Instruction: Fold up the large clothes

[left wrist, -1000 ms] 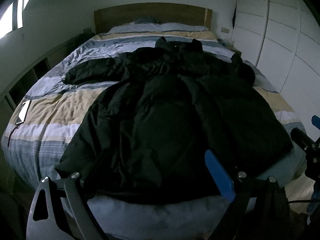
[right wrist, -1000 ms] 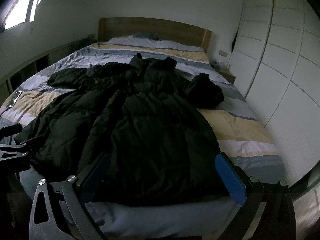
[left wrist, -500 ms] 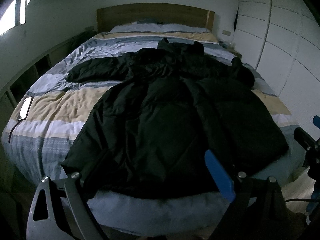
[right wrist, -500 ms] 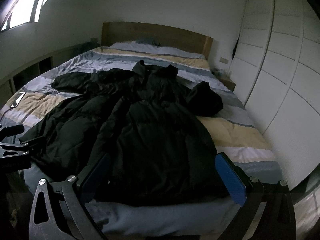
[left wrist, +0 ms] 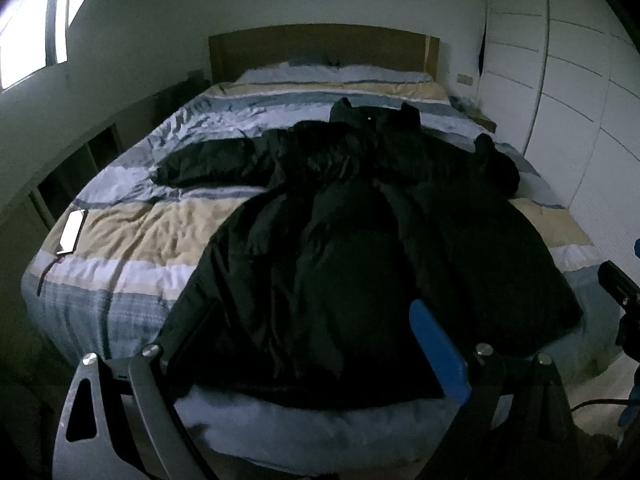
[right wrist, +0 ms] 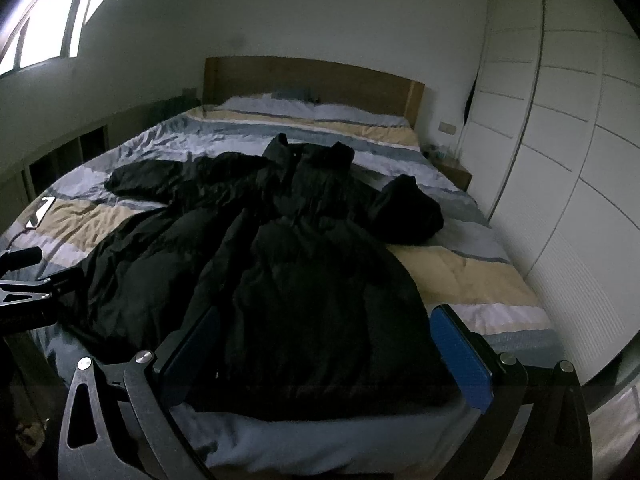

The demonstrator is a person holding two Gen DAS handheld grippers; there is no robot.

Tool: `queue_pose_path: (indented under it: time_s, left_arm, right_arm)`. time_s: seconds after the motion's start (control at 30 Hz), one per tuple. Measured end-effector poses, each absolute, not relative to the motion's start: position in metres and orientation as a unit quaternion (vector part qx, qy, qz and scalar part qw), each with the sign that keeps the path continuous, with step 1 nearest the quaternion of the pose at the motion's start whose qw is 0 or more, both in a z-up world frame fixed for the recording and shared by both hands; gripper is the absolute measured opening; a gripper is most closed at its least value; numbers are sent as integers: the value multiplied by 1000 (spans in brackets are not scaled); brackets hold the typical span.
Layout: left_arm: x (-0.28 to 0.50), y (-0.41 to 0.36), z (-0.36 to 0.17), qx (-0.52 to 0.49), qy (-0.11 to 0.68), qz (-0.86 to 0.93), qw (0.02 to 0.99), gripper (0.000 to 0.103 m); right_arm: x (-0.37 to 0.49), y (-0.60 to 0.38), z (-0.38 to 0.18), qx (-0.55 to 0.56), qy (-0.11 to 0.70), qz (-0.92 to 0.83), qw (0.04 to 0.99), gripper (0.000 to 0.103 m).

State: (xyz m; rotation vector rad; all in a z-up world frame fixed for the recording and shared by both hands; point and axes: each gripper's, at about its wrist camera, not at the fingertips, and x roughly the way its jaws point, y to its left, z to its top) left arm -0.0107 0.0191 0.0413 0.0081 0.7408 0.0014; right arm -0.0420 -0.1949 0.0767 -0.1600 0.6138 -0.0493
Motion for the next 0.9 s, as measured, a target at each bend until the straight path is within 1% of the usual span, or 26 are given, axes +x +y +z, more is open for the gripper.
queue_pose_path:
  time_s: [0.17, 0.4, 0.57, 0.73, 0.9]
  left_arm:
    - [-17, 14, 55, 18, 339, 12, 941, 95]
    - [-19, 4, 64, 18, 343, -12, 939, 95]
    - [-14, 10, 85, 8, 334, -8, 943, 95]
    - [16, 22, 117, 9, 311, 17, 950, 95]
    - [70, 36, 157, -21, 293, 20, 956, 95]
  right_arm:
    - [-45, -199, 81, -72, 294, -24, 953, 103]
    - [-48, -204, 88, -64, 284, -27, 956, 103]
    - [-43, -211, 98, -61, 271, -29, 960, 103]
    - [-18, -236, 113, -40, 267, -46, 962, 103]
    - [27, -277, 133, -1, 264, -60, 963, 103]
